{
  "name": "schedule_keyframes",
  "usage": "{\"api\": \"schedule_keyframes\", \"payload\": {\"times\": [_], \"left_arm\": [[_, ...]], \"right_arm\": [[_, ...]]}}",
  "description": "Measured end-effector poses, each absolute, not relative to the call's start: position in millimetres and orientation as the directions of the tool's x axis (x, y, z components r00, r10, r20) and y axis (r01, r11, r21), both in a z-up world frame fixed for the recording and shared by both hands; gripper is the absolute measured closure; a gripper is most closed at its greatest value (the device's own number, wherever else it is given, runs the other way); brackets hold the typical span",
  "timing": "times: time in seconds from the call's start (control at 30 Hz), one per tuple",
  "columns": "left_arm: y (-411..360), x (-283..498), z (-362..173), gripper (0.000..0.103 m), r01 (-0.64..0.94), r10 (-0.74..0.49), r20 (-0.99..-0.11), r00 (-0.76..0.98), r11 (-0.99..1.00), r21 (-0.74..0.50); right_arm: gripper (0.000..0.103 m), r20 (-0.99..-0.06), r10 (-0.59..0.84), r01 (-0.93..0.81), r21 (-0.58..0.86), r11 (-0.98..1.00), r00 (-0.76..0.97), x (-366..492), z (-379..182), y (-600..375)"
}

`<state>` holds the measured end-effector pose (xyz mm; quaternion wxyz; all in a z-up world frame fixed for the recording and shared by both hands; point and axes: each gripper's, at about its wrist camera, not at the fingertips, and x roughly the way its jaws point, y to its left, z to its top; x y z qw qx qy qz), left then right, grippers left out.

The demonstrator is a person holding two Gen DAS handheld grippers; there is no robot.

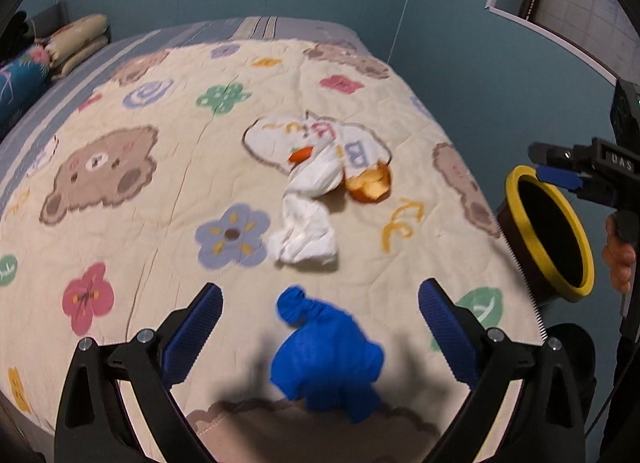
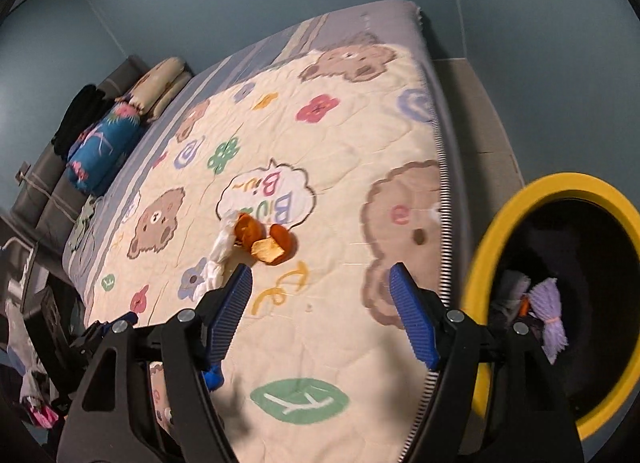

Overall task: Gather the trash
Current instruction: 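Move both open tools back over the remaining trash on the bed, then grasp blue plastic glove with left tool while right tool grasps orange peel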

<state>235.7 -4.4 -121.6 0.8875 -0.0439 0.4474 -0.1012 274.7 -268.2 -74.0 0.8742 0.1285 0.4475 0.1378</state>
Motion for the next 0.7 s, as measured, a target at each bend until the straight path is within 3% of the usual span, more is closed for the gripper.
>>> {"api": "schedule_keyframes", "payload": {"times": [0.57,0.7], "left_arm": [[14,233,-178,0.008,0.116,-0.269,-0.811,0.519,0.963,-0.245],[11,235,-187,0.008,0.123,-0.297,-0.811,0.504,0.954,-0.273]], "right_arm": [[0.037,-0.823,0.334,-0.204,0.269,0.941,0.46,348,-154,-176],[0.044,-0.838,0.319,-0.207,0.25,0.946,0.442,360,-167,-166]]}}
